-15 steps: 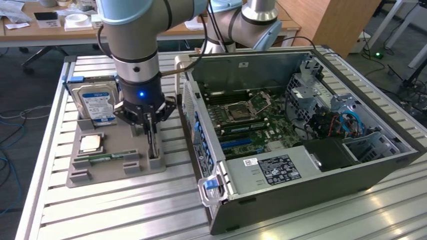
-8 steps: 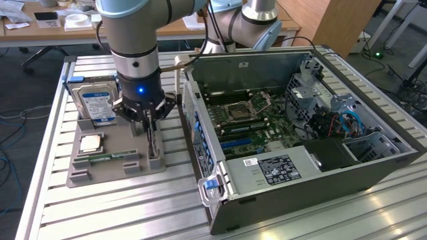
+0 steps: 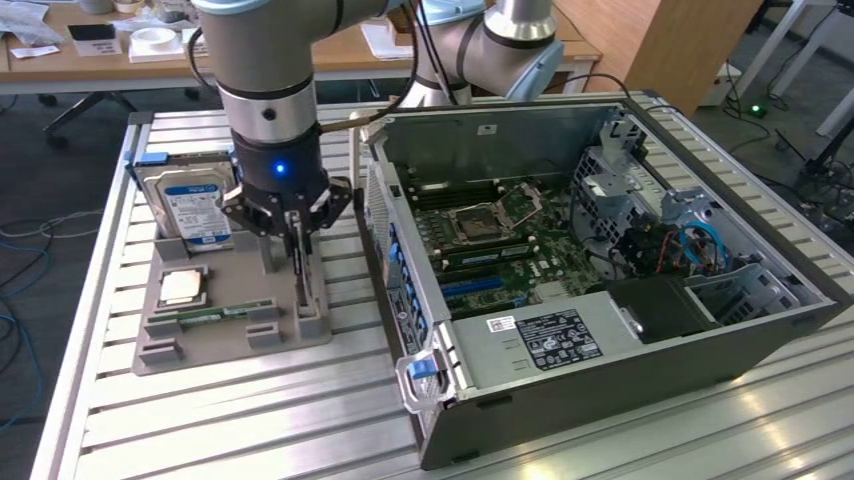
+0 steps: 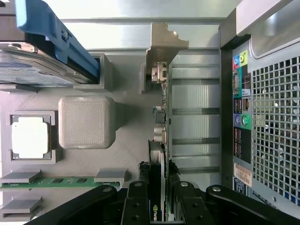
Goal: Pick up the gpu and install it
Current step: 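Pick up the gpu and move the gpu toward the slot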
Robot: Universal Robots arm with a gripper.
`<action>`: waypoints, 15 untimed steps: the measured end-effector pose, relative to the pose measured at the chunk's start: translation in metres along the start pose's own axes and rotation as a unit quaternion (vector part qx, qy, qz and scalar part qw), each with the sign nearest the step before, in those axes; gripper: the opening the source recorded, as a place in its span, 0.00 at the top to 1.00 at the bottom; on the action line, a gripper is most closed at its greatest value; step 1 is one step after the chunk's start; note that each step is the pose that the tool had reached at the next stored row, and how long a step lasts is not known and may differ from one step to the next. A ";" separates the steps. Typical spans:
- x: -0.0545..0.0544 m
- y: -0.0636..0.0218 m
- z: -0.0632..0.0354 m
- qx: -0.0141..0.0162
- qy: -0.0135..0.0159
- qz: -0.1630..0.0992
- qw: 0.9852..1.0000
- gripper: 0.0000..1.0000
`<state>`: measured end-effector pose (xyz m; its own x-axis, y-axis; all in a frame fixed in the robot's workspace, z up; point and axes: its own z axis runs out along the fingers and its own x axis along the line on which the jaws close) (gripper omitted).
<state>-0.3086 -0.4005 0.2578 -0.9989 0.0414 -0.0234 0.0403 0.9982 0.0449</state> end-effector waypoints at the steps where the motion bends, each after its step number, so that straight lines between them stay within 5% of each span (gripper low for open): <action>1: 0.000 0.0001 -0.0019 0.000 0.000 0.000 1.000 0.74; 15: -0.001 0.0012 -0.0276 0.000 0.000 0.000 1.000 0.74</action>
<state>-0.3086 -0.4005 0.2854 -0.9989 0.0414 -0.0233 0.0403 0.9982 0.0449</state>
